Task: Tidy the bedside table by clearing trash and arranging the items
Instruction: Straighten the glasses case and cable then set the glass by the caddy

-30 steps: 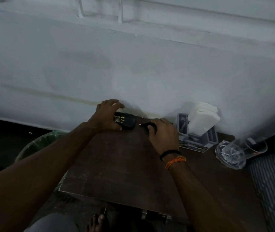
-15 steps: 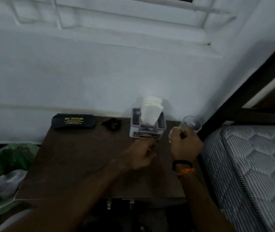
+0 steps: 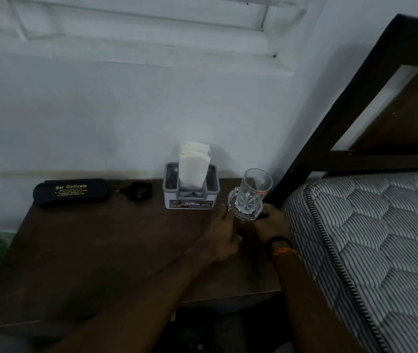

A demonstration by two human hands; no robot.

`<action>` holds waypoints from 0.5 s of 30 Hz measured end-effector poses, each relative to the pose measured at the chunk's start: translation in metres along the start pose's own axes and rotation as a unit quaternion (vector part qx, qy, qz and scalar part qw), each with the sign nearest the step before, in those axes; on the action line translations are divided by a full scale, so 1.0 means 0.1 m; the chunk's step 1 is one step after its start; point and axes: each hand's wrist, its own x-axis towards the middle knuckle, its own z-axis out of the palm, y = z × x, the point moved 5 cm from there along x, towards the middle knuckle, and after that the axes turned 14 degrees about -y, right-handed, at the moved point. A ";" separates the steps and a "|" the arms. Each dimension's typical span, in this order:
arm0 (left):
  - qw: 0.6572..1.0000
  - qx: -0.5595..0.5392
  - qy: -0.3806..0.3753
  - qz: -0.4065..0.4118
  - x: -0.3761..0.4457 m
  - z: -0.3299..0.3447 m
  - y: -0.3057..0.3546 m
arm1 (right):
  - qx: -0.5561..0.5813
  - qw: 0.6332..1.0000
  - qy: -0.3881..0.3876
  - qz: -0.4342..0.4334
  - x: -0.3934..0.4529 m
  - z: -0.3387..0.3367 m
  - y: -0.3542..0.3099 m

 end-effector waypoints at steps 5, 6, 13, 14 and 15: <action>0.996 0.090 0.009 0.001 0.05 0.03 -0.01 | -0.009 1.000 -0.012 -0.017 0.14 0.01 0.09; 0.995 0.101 0.010 0.004 0.06 0.03 0.00 | -0.009 1.000 -0.011 -0.025 0.16 0.01 0.08; 0.993 0.121 -0.006 -0.010 0.13 0.03 -0.03 | 0.012 0.998 -0.018 -0.066 0.27 0.06 0.00; 0.993 0.119 -0.004 -0.011 0.14 0.02 -0.03 | 0.012 0.997 -0.018 -0.073 0.27 0.06 -0.03; 0.993 0.114 -0.002 -0.013 0.15 0.00 -0.02 | 0.012 0.997 -0.015 -0.080 0.28 0.07 -0.06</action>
